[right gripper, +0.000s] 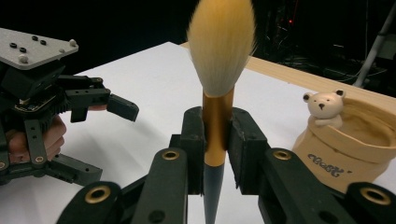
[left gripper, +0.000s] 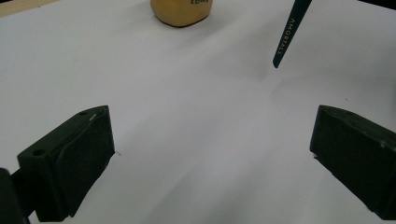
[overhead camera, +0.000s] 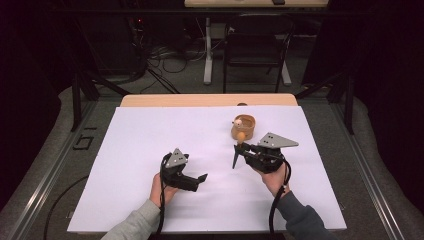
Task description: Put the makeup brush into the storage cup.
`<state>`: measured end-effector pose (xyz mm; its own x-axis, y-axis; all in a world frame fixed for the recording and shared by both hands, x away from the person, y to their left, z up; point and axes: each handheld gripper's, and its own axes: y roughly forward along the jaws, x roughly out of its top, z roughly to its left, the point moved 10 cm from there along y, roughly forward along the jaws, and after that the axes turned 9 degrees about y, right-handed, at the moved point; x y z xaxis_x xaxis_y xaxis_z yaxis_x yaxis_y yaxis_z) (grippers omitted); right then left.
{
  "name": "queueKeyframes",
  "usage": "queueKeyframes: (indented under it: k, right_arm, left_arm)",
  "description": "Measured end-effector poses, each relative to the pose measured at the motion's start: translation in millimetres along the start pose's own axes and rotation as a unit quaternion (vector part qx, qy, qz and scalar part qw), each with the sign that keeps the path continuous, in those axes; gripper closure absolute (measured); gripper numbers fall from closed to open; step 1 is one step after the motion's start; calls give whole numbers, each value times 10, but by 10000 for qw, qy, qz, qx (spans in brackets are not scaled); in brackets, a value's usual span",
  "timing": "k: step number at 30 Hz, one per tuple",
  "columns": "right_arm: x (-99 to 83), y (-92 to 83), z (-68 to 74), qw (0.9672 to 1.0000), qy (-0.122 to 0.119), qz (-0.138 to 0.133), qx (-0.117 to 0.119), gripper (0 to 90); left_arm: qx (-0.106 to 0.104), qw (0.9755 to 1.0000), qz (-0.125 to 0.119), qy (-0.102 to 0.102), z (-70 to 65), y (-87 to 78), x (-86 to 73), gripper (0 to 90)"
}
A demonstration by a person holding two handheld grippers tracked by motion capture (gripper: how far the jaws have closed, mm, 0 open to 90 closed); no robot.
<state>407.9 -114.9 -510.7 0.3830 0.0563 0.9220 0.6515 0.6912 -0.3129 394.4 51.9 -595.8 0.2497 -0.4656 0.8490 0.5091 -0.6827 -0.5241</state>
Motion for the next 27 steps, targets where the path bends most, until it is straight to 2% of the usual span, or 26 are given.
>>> queueKeyframes:
  k: [8,11,17,27]
  right_arm:
    - [41,-66,-100,9999,-11,-69,-147,774]
    - [64,-97,-128,9997,-44,-119,-202,774]
    - [79,-164,-245,9993,-4,-116,-354,774]
    - [134,-246,-393,9979,36,-256,-587,774]
  left_arm:
    - [79,9999,-67,-10,48,-21,1,0]
    - [213,9996,-165,47,74,-36,23,0]
    - [213,9995,-190,116,79,-38,16,0]
    - [278,9992,-225,196,79,-55,30,0]
